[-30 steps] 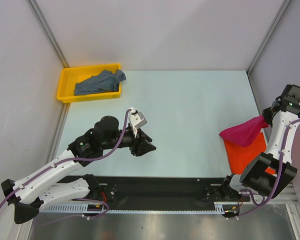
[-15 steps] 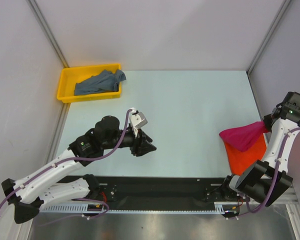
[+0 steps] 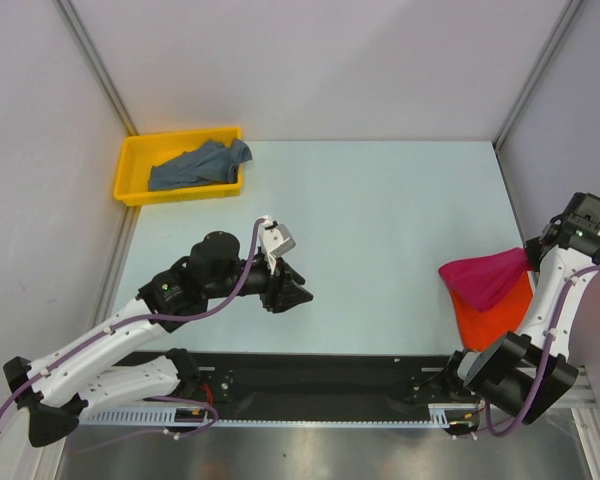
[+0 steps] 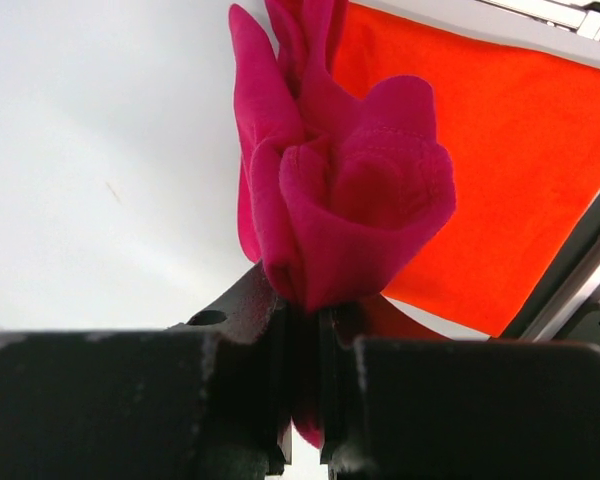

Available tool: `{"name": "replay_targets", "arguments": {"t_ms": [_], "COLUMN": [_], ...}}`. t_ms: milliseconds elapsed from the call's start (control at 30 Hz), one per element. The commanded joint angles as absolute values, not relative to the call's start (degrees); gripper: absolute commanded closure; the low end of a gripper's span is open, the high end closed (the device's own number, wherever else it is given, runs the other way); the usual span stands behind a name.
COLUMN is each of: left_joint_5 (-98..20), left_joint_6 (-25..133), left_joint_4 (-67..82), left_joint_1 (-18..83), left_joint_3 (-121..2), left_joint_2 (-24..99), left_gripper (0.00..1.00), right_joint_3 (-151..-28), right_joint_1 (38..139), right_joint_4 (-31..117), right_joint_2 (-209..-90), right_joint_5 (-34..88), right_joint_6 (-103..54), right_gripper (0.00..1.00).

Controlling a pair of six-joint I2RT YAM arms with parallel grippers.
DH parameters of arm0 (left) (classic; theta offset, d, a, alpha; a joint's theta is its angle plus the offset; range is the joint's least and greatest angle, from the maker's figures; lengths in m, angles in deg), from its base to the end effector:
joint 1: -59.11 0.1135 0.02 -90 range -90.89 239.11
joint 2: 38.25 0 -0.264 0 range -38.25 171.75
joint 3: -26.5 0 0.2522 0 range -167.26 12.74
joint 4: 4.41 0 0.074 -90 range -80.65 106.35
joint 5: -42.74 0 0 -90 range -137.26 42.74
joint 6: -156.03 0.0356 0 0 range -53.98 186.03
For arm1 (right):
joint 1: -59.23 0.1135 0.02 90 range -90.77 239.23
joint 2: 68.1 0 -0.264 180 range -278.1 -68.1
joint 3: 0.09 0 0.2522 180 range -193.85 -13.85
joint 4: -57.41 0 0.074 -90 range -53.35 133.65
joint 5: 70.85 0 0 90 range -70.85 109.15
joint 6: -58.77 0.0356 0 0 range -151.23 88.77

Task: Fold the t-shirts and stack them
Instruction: Neatly place the folded tshirt to the corner

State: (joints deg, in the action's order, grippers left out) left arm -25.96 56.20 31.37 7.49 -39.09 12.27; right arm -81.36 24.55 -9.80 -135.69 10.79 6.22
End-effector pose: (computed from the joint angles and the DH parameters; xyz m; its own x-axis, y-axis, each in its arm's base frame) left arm 0.1115 -0.1616 0.3449 -0.3770 0.2199 -0.8997 0.8900 0.3549 -0.2863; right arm 0.1856 -0.1347 0.3294 -0.1395 0.8281 -0.5430 0.9055 0.3286 0.2686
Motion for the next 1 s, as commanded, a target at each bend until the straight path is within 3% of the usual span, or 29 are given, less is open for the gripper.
{"name": "replay_targets", "arguments": {"t_ms": [0, 700, 867, 967], "left_joint_5": [-25.02, -24.93, -24.67, -24.67], "left_joint_6": [57.32, 56.97, 56.80, 56.97], "left_joint_4": [30.53, 30.79, 30.71, 30.88], "left_joint_1": [7.43, 7.43, 7.43, 7.43], "left_joint_3": [-38.85, -38.15, -37.88, -37.88], "left_joint_2": [11.49, 10.79, 10.70, 10.35], "left_gripper": [0.49, 0.48, 0.48, 0.49], "right_joint_3": [-80.83, -71.95, -70.11, -69.05], "right_joint_1": [24.16, 20.74, 19.33, 18.45], "right_joint_4": [-10.84, -11.37, -11.02, -11.98], "right_joint_2": [-133.23, -126.81, -125.76, -125.58], "right_joint_5": [9.84, 7.55, 8.25, 8.34], "right_joint_6": [6.56, 5.68, 5.50, 5.16], "right_gripper": [1.00, 0.95, 0.89, 0.79]}}
